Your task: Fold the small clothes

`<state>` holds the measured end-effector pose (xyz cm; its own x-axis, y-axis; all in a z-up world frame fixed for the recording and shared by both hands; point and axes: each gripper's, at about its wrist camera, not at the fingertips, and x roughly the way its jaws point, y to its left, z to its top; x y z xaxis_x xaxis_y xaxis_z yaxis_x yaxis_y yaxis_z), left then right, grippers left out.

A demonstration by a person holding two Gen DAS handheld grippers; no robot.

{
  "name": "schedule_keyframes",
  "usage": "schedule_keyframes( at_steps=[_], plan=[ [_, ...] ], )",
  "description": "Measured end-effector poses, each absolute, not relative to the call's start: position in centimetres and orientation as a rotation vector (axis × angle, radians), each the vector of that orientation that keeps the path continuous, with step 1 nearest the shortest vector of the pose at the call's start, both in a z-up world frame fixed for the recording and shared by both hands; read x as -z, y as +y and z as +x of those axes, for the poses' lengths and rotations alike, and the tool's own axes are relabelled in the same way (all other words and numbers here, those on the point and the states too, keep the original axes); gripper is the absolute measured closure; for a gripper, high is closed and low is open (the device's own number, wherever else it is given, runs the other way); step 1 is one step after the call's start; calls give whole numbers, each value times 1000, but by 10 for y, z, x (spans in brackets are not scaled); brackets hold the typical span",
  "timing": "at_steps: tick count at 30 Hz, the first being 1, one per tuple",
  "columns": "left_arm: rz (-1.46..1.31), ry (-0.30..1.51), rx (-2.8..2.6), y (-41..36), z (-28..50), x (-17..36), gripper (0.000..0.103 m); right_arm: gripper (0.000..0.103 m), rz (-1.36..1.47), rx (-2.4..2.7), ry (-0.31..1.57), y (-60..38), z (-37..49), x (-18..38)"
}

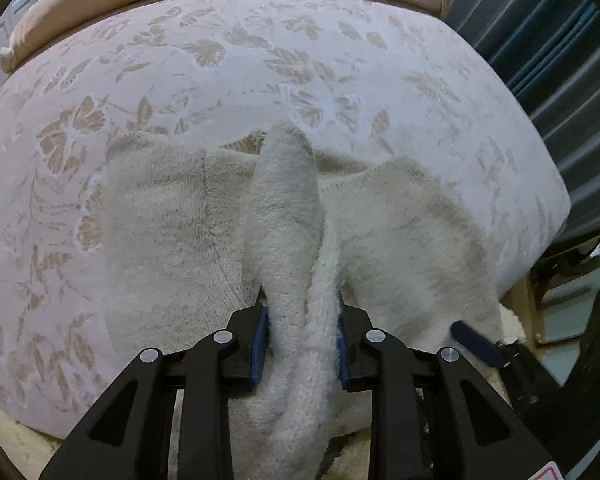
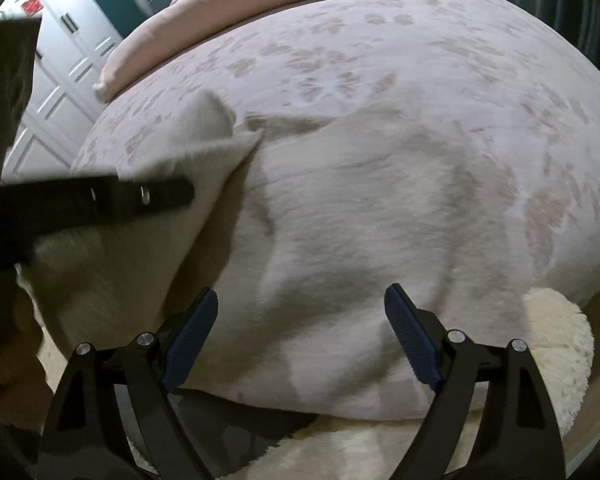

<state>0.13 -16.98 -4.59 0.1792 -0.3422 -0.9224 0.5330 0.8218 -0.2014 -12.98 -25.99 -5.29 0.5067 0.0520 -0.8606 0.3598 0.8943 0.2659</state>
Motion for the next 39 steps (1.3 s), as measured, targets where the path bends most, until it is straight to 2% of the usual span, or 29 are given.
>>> schedule_keyframes(
  at_steps=[9,13,17,20,22,25,33,39],
  plan=[
    [150,1263,614,-159,1,49,76,20,473,255,1010,-285,-136,44],
    [142,1265,607,-155,1,50,71,20,482,268,990,-287,-138,35],
    [114,1272,604,-149,2,49,70,20,535,254,976,-290,-137,29],
    [68,1282,623,-136,1,41,61,20,570,245,965,-292,-134,24],
    [13,1276,646,-120,-2,32,44,20,599,234,958,-293,-132,20],
    [-124,1261,662,-75,-7,18,24,20,644,202,936,-293,-127,10],
    [-276,1332,445,37,-15,47,22,20,769,92,988,-277,-105,12],
    [-278,1376,404,60,-32,67,22,20,757,65,1071,-253,-91,19]
  ],
)
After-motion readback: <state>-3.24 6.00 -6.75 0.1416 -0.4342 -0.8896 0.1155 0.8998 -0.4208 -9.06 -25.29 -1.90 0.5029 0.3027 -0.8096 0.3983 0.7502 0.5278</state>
